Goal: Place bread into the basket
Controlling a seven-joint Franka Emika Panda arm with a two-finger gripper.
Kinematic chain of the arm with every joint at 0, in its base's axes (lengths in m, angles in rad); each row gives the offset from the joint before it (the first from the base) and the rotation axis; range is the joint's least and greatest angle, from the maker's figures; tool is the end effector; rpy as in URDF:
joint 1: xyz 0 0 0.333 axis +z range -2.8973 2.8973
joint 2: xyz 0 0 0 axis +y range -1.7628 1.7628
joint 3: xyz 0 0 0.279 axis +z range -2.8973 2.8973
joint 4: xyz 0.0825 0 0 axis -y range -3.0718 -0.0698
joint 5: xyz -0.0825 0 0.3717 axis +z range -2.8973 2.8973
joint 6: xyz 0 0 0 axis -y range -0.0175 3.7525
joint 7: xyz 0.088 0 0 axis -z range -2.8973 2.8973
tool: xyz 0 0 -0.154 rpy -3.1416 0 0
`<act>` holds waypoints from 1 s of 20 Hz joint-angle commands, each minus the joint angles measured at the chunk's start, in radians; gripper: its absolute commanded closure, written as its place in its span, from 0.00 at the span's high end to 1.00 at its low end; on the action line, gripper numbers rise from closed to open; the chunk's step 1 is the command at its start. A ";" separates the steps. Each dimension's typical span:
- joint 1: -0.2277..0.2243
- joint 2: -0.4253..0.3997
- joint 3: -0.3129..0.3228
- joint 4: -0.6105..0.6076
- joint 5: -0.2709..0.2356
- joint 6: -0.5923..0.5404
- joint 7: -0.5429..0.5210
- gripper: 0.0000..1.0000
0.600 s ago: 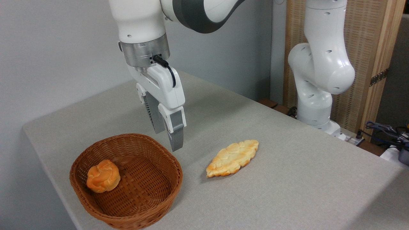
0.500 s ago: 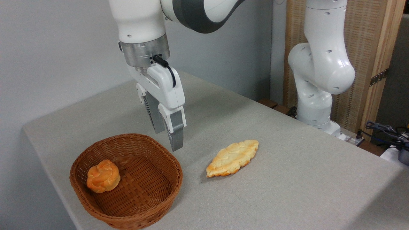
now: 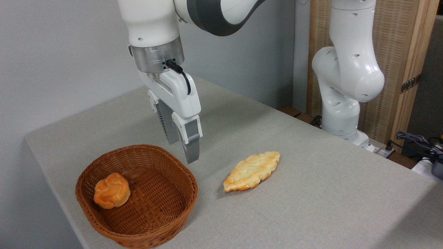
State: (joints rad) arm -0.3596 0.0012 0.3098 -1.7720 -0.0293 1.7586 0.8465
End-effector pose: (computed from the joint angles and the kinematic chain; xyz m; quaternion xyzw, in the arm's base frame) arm 0.5484 -0.0313 0.4628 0.9024 -0.4307 -0.0012 0.0159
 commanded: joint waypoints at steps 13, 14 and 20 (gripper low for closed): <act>-0.007 -0.033 0.005 -0.049 0.003 -0.114 -0.007 1.00; -0.007 -0.052 0.006 -0.079 0.011 -0.110 -0.007 1.00; -0.004 -0.118 0.031 -0.233 0.046 -0.082 -0.003 1.00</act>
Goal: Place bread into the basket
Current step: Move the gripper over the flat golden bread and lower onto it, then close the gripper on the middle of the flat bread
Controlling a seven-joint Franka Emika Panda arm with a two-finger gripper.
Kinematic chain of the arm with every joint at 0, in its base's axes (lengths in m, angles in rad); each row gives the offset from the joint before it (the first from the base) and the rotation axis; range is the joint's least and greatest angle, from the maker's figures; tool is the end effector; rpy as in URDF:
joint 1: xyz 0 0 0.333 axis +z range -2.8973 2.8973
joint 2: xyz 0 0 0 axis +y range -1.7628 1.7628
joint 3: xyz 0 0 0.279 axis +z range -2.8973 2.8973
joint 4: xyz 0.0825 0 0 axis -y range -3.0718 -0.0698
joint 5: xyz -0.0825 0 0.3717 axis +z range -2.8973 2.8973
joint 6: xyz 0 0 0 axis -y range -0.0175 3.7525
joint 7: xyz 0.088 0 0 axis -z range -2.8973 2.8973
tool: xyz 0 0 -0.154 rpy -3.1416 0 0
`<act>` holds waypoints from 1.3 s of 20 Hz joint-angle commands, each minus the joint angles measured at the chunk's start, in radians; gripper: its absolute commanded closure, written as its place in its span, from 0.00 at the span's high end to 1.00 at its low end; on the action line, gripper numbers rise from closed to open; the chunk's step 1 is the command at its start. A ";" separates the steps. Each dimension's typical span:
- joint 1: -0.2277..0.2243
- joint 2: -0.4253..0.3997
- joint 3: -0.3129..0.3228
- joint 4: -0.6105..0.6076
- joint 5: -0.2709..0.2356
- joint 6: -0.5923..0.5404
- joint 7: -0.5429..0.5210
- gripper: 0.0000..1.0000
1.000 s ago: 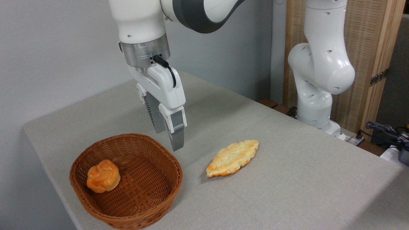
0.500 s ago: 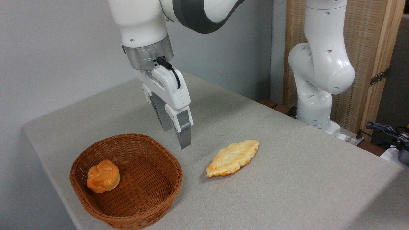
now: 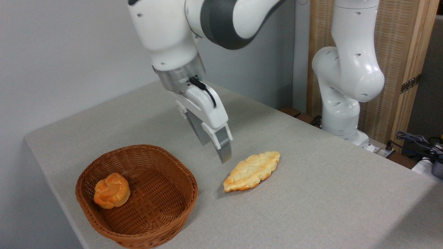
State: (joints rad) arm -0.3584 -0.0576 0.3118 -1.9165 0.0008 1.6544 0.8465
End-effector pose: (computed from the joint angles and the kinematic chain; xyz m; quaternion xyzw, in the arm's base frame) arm 0.5008 -0.0219 0.4197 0.8965 -0.4306 -0.0920 0.0480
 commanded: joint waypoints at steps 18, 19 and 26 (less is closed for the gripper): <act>-0.005 -0.073 0.049 -0.314 0.085 0.220 0.023 0.98; -0.005 -0.073 0.049 -0.315 0.087 0.220 0.023 0.90; -0.004 -0.073 0.049 -0.315 0.087 0.219 0.057 0.38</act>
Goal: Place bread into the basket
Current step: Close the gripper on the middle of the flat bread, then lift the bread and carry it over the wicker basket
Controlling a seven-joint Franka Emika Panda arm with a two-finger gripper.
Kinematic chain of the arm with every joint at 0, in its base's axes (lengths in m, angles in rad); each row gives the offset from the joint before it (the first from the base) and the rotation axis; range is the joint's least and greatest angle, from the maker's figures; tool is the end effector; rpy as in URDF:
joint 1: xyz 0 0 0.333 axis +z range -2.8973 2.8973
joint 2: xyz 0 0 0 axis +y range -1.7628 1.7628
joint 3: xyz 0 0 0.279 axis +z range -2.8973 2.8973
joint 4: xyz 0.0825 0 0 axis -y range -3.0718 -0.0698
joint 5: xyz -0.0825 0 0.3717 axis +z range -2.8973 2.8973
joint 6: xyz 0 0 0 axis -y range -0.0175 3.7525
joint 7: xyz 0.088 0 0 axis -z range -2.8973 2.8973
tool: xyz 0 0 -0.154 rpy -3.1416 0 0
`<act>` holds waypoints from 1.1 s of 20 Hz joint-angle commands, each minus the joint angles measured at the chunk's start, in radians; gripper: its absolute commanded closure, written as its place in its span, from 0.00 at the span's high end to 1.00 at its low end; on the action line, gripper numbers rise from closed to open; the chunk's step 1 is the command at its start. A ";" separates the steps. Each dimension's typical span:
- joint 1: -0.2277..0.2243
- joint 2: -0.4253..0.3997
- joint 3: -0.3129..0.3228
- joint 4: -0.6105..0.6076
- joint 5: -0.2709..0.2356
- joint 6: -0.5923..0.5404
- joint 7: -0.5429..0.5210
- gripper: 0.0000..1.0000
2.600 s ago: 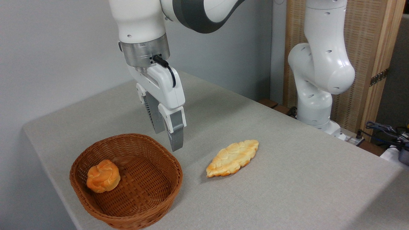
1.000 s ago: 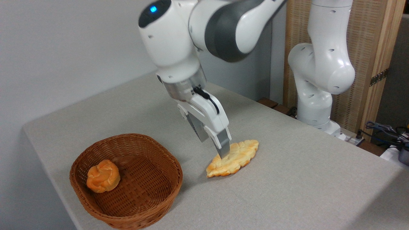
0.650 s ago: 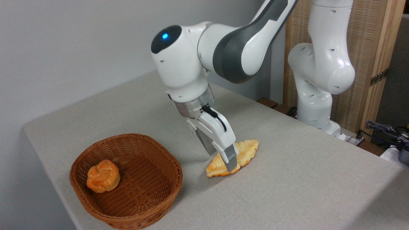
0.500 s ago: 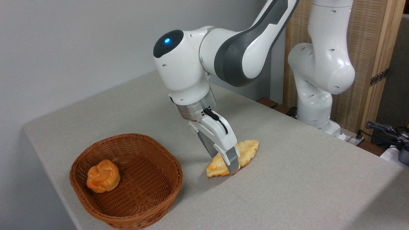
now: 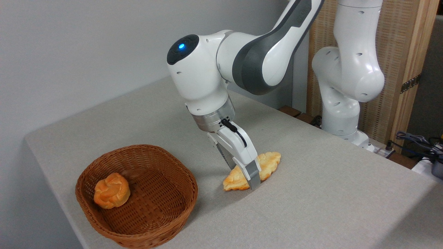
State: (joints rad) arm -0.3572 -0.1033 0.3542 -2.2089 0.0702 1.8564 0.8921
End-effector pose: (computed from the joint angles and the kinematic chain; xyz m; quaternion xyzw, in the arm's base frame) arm 0.4626 0.0062 0.3266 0.8865 -0.4447 -0.1210 0.0415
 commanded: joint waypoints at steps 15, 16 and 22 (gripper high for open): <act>-0.008 -0.065 -0.001 0.153 -0.032 0.026 0.011 0.39; -0.008 -0.064 -0.004 0.169 -0.047 0.055 0.010 0.39; -0.016 -0.018 -0.008 0.195 -0.156 0.315 0.005 0.53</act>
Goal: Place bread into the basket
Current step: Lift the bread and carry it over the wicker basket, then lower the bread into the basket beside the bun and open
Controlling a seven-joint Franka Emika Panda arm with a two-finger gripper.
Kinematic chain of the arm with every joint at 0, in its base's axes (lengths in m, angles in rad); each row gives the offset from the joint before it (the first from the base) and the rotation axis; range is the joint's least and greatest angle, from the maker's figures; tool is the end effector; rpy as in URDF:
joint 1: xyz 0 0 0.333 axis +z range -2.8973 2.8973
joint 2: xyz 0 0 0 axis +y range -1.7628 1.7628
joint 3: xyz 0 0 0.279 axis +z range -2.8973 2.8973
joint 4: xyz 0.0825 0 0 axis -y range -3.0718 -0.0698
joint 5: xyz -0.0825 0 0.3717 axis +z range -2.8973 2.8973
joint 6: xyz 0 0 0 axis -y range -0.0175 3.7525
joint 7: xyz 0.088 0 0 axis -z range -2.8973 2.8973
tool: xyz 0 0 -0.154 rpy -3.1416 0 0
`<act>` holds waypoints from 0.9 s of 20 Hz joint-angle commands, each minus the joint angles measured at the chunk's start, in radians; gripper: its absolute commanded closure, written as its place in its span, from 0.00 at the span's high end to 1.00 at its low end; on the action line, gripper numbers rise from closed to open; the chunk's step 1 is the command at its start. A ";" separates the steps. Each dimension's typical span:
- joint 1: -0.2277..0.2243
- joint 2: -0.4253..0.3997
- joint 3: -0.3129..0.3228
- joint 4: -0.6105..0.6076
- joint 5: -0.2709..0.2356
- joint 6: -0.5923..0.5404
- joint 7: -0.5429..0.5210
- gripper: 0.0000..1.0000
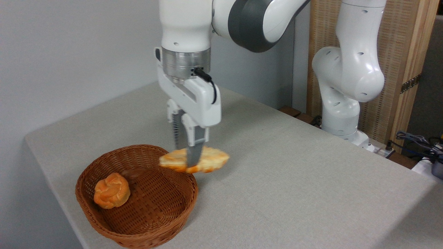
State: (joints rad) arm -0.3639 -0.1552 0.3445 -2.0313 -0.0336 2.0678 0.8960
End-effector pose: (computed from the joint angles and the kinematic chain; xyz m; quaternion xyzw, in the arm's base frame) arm 0.5344 -0.0095 0.4492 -0.8957 0.4333 -0.1000 0.0009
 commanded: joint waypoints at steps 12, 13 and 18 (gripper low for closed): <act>-0.015 0.085 0.001 0.020 -0.223 0.327 0.006 1.00; -0.015 0.085 0.001 0.020 -0.223 0.325 0.006 1.00; -0.015 0.088 -0.001 0.020 -0.224 0.325 -0.002 1.00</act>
State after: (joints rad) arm -0.3735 -0.0755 0.3422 -2.0248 -0.2354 2.3829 0.8956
